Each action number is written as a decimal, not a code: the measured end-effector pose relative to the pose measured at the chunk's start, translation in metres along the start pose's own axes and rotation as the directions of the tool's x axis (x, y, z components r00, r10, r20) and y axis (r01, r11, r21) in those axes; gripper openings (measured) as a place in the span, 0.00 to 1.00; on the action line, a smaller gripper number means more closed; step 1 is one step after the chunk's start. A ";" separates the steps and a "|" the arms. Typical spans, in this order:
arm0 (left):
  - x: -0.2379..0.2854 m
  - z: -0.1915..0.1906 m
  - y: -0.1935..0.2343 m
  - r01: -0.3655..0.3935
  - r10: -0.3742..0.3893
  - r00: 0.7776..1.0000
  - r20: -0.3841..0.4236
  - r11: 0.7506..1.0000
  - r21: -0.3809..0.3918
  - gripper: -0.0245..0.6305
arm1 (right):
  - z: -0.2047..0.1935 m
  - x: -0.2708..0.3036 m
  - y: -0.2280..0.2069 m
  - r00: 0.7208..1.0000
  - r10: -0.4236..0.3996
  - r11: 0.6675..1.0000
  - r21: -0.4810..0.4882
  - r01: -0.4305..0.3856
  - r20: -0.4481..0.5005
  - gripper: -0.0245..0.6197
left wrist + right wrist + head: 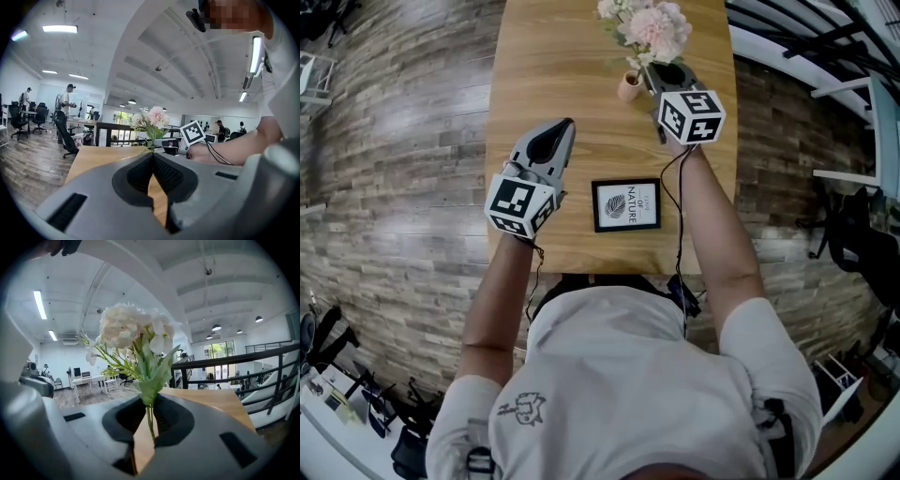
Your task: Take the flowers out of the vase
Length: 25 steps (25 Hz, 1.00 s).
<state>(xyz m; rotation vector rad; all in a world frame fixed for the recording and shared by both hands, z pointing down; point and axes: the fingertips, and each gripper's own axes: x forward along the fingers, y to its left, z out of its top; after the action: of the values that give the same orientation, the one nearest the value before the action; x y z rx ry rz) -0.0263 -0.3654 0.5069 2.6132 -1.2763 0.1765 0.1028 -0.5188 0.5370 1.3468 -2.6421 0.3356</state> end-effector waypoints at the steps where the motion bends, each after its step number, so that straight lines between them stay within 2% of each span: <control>1: -0.006 0.003 -0.003 0.003 -0.003 1.000 0.007 1.000 0.005 0.04 | 0.006 -0.007 0.004 1.000 -0.006 1.000 -0.006 0.006 0.014 0.12; 10: -0.066 0.026 -0.017 0.034 -0.036 0.998 0.054 0.999 0.033 0.04 | 0.035 -0.074 0.054 0.995 -0.042 0.999 0.011 0.041 0.087 0.12; 25: -0.160 0.021 -0.053 0.117 -0.123 0.990 0.071 0.990 0.073 0.04 | 0.009 -0.168 0.158 0.992 -0.082 0.995 0.056 0.077 0.094 0.12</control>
<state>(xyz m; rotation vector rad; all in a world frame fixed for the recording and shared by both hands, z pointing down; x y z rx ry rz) -0.0823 -0.2169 0.4452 2.7702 -1.1507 0.1044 0.0716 -0.3007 0.4676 1.5165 -2.6646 0.3400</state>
